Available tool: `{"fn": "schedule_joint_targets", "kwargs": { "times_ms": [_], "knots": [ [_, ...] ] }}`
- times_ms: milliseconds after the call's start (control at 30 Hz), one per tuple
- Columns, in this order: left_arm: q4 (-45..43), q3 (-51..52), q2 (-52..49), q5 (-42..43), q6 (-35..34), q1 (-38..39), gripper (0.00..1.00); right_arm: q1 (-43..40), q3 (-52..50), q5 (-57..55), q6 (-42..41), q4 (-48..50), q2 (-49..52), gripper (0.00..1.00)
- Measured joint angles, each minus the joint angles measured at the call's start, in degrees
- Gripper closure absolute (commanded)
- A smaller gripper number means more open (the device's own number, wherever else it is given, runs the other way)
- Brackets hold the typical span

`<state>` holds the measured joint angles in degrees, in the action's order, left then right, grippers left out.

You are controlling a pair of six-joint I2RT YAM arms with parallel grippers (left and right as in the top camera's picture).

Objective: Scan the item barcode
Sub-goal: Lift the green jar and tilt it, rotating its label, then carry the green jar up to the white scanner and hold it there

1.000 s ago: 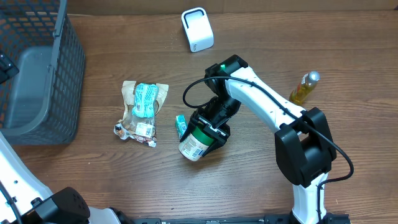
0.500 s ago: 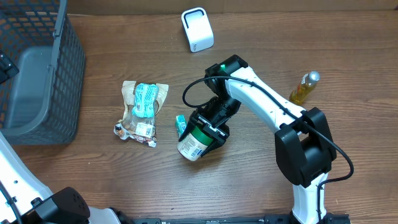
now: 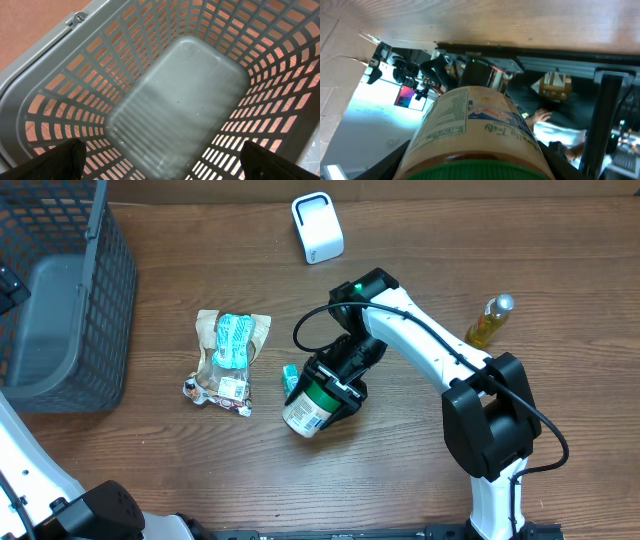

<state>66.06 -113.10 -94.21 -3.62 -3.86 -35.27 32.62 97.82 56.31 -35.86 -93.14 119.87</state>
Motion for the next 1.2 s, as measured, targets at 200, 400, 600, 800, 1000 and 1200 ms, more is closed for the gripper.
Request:
{"fn": "schedule_joint_targets", "kwargs": {
  "times_ms": [200,400,600,800,1000,1200],
  "knots": [
    [0.0,0.0,0.0,0.0,0.0,0.0,0.01,0.0,0.0,-6.5,0.1,3.2,0.0,0.73],
    [0.0,0.0,0.0,0.0,0.0,0.0,0.01,0.0,0.0,-17.0,0.0,6.8,0.0,0.73],
    [0.0,0.0,0.0,0.0,0.0,0.0,0.00,0.0,0.0,-31.1,0.1,11.8,0.0,0.79],
    [0.0,0.0,0.0,0.0,0.0,0.0,0.00,-0.3,0.4,-40.4,2.0,16.1,0.1,0.81],
    [0.0,0.0,0.0,0.0,0.0,0.0,0.00,-3.0,9.3,-40.7,9.6,10.3,0.9,0.80],
    [0.0,0.0,0.0,0.0,0.0,0.0,0.01,-6.5,27.1,-40.2,17.4,3.4,0.9,0.80]
  ]
}}
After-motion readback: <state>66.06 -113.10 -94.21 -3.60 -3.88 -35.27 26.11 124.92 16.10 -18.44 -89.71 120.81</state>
